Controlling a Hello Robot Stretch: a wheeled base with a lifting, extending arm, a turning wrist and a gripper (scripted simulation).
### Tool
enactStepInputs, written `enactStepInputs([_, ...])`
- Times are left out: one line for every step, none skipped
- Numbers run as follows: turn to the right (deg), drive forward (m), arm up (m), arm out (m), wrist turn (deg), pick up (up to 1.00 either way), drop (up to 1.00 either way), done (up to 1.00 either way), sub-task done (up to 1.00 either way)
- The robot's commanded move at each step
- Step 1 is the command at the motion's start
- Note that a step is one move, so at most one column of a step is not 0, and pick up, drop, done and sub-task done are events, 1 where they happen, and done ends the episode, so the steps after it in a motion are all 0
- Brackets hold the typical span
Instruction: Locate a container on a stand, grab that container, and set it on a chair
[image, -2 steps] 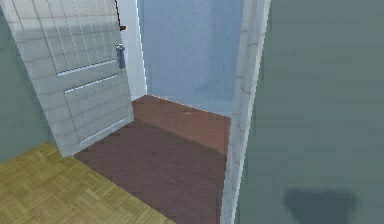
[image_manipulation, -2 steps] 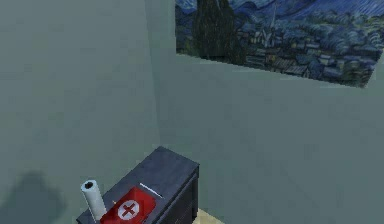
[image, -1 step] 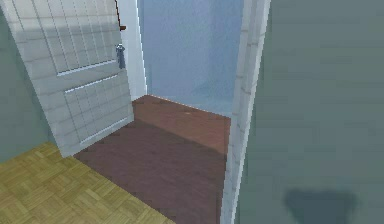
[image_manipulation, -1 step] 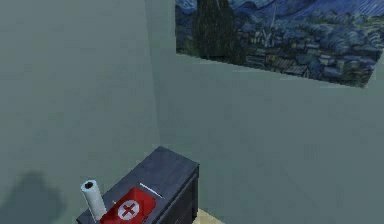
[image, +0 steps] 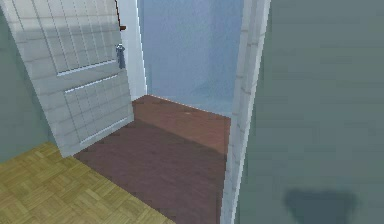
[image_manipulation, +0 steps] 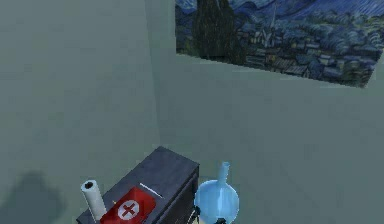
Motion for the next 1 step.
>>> enactStepInputs([0.0,0.00,0.42,0.00,0.0,0.00,0.00,0.00,0.00])
